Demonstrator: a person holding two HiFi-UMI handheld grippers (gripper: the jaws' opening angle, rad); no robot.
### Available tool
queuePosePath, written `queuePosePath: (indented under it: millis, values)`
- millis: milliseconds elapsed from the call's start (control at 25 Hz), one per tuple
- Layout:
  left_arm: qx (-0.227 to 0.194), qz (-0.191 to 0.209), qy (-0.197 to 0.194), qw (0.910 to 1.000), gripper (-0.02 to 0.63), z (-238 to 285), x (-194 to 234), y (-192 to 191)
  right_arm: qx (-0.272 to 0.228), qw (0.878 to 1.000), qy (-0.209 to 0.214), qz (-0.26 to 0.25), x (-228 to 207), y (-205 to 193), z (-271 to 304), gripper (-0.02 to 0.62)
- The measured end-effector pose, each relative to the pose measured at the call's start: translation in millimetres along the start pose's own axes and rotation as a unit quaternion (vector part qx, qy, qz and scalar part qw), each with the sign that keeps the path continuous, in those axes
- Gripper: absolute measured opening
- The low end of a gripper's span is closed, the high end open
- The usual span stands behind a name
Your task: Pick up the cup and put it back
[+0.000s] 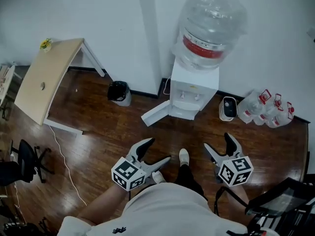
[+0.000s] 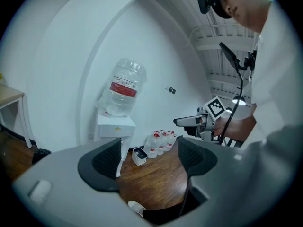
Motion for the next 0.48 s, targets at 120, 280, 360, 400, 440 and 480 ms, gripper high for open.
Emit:
queuePosePath:
  millis: [120, 280, 360, 400, 440, 480]
  values:
    - [-0.005, 0.006, 0.000, 1.0000, 0.351, -2.5, -2.7, 5.0, -0.005, 1.000, -0.002, 0.006, 0.2, 0.2, -7.2, 0.431]
    - [-0.009, 0.009, 0.003, 0.9999, 0.351, -8.3, -5.6, 6.6, -0.004, 1.000, 0.000, 0.003, 5.0, 0.1, -10.2, 0.431]
    - [-0.010, 0.010, 0.006, 0.9999, 0.351, -11.2, -5.3, 6.5, -0.003, 1.000, 0.002, 0.000, 8.1, 0.4, -8.8, 0.431]
    - [-0.011, 0.010, 0.007, 0.9999, 0.351, -12.1, -4.7, 6.5, -0.003, 1.000, 0.004, -0.001, 9.3, 0.6, -7.3, 0.431]
    - [-0.011, 0.010, 0.008, 0.9999, 0.351, -13.0, -4.3, 6.2, -0.002, 1.000, 0.006, -0.002, 10.6, 0.5, -5.9, 0.431]
    - [-0.012, 0.009, 0.009, 0.9998, 0.351, -14.0, -3.9, 5.9, -0.001, 1.000, 0.007, -0.002, 12.0, 0.4, -4.8, 0.431]
Point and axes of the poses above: the fingertips, and each gripper's own axes: z forward along the fingers, x to its left, y out of its top, the point moved 6 cm from there along -z, backward along the fingers, and after that the axes turned 4 degrees about y, right-handed, at the moved point
